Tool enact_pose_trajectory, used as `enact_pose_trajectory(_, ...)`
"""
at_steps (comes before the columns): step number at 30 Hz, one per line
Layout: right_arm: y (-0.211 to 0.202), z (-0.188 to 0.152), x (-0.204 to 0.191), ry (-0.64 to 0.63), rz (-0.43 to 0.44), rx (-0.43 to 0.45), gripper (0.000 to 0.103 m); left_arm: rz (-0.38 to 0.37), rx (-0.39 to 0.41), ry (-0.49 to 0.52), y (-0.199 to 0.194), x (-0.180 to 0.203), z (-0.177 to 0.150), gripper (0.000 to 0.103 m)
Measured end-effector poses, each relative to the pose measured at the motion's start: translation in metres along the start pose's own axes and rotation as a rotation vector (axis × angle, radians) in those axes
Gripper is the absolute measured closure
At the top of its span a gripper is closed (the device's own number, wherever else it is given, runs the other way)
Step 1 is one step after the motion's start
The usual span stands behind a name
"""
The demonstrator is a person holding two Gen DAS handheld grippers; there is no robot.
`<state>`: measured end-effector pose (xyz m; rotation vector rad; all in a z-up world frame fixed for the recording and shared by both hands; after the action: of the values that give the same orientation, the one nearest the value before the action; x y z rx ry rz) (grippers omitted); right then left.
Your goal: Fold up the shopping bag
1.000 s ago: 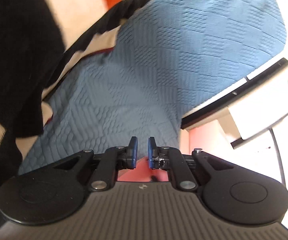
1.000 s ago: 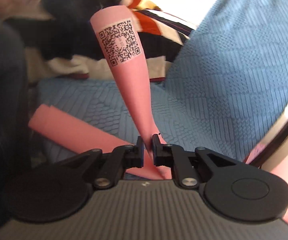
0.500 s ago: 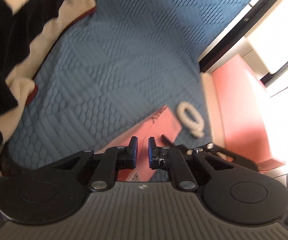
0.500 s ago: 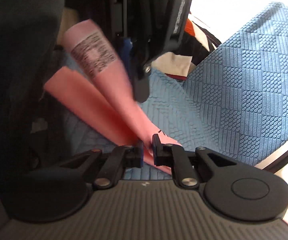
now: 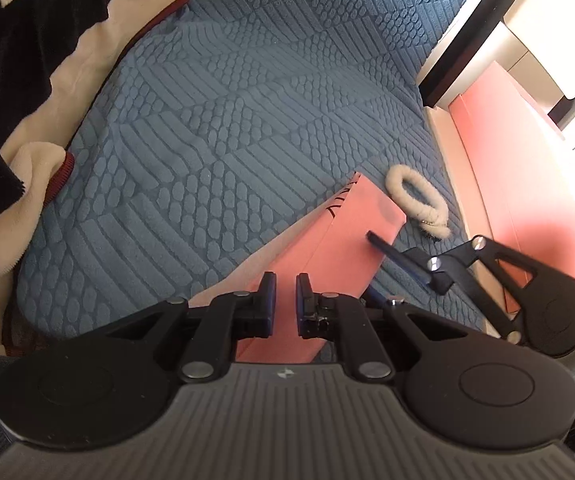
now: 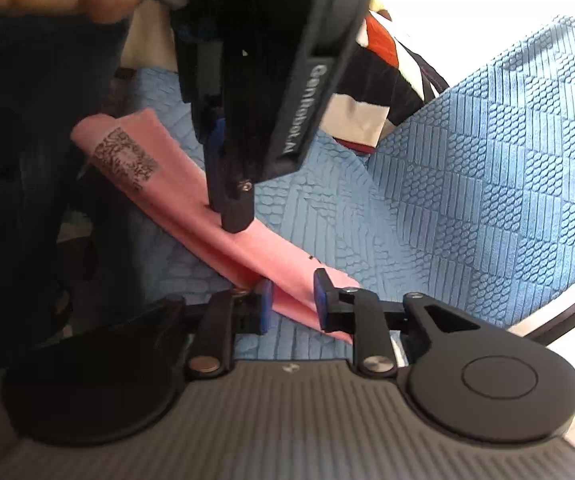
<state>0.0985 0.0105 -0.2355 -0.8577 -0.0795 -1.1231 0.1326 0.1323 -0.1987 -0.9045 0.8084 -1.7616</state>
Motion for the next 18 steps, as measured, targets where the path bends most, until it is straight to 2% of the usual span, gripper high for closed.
enact_pose_trajectory(4,-0.013,0.000,0.005,0.035,0.030,-0.053,0.075,0.013,0.004,0.021,0.000,0.002,-0.001,0.092)
enact_pose_trajectory(7,-0.031,0.004,0.010,0.084,0.045,-0.045,0.075,0.021,0.006,0.034,-0.001,0.004,-0.001,0.092)
enact_pose_trajectory(12,-0.043,0.014,0.030,0.309,0.060,-0.031,0.075,-0.003,0.011,0.009,-0.002,0.000,-0.002,0.092)
enact_pose_trajectory(15,-0.032,0.012,0.037,0.381,0.006,-0.070,0.076,-0.033,0.003,-0.032,0.000,-0.007,-0.002,0.092)
enact_pose_trajectory(18,-0.021,0.007,0.045,0.475,-0.002,-0.095,0.076,-0.078,0.008,-0.093,0.000,-0.017,-0.003,0.092)
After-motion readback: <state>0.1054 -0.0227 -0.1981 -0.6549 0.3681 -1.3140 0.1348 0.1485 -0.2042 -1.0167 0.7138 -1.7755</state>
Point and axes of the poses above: each gripper's, at about its wrist camera, not at the fingertips, and y roughly the way its jaws point, x to its right, z to its top, the point moved 3 cm from there along y, roughly the way its jaws point, and after that the axes turned 15 degrees about y, right-handed, at the moved point
